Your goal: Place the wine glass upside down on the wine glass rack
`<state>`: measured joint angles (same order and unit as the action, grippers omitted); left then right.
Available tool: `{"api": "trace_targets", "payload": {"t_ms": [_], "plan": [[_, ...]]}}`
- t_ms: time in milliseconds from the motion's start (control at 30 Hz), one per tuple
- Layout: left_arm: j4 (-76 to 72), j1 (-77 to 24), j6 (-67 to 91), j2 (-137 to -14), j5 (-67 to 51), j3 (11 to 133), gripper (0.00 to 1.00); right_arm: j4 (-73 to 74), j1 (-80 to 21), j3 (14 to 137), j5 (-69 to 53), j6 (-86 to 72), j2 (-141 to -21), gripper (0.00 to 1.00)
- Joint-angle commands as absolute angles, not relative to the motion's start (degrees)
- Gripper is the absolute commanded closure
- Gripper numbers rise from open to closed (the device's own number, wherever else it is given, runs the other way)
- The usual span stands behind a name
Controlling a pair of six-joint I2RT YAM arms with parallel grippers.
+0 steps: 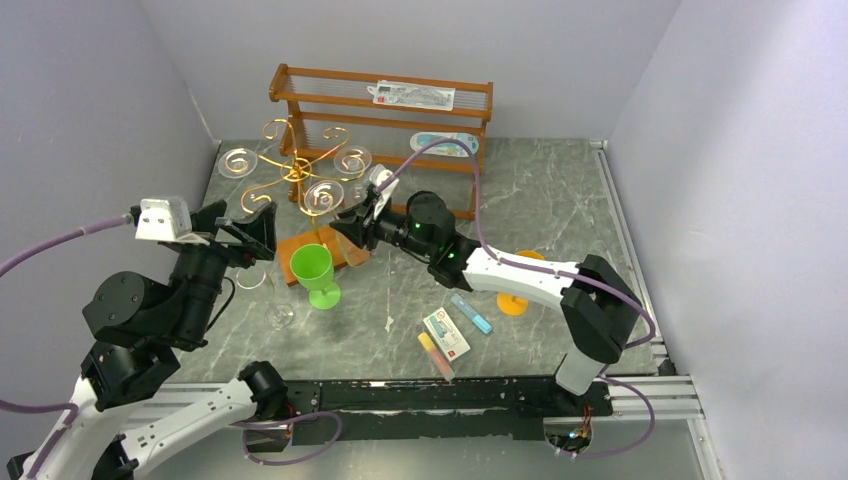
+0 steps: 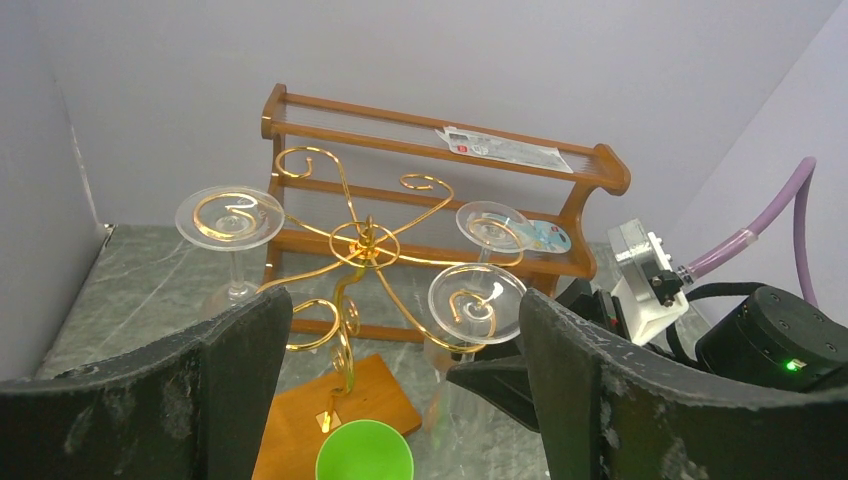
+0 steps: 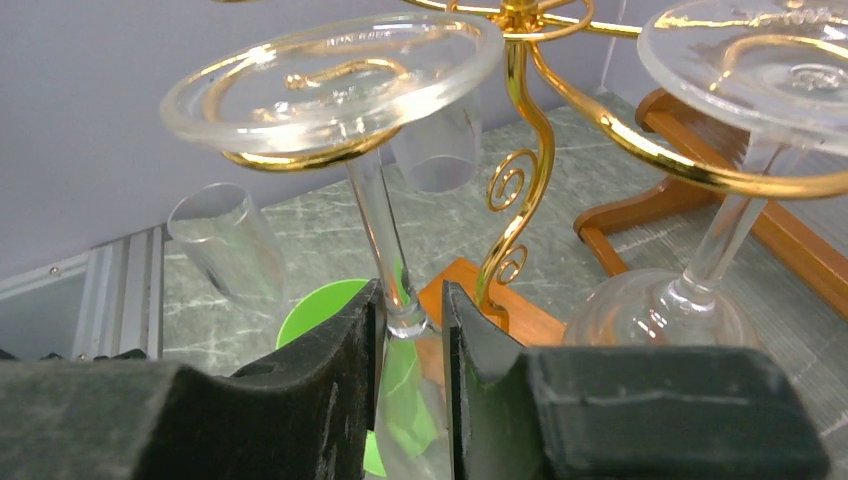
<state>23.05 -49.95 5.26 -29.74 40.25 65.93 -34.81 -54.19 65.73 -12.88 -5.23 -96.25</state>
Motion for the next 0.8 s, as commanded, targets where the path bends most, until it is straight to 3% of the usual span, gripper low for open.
{"api": "trace_targets", "payload": {"t_ms": [0,333,600,767], "plan": [[23.81,-49.83,4.41,-30.15,39.99,65.93,0.12,-33.63,-53.79,63.84,-13.43,-5.26,-93.38,0.69],[25.21,-49.83,5.12,-30.06,39.55,67.15,0.12,-25.36,-53.88,59.52,-14.07,-4.93,-84.94,0.48],[26.22,-49.87,6.2,-30.05,39.15,67.65,0.1,-17.11,-55.58,54.69,-9.35,-12.03,-77.18,0.46],[25.84,-49.83,6.35,-30.57,38.56,67.96,0.09,-18.19,-63.36,53.16,-1.34,-9.65,-76.99,0.45]]}}
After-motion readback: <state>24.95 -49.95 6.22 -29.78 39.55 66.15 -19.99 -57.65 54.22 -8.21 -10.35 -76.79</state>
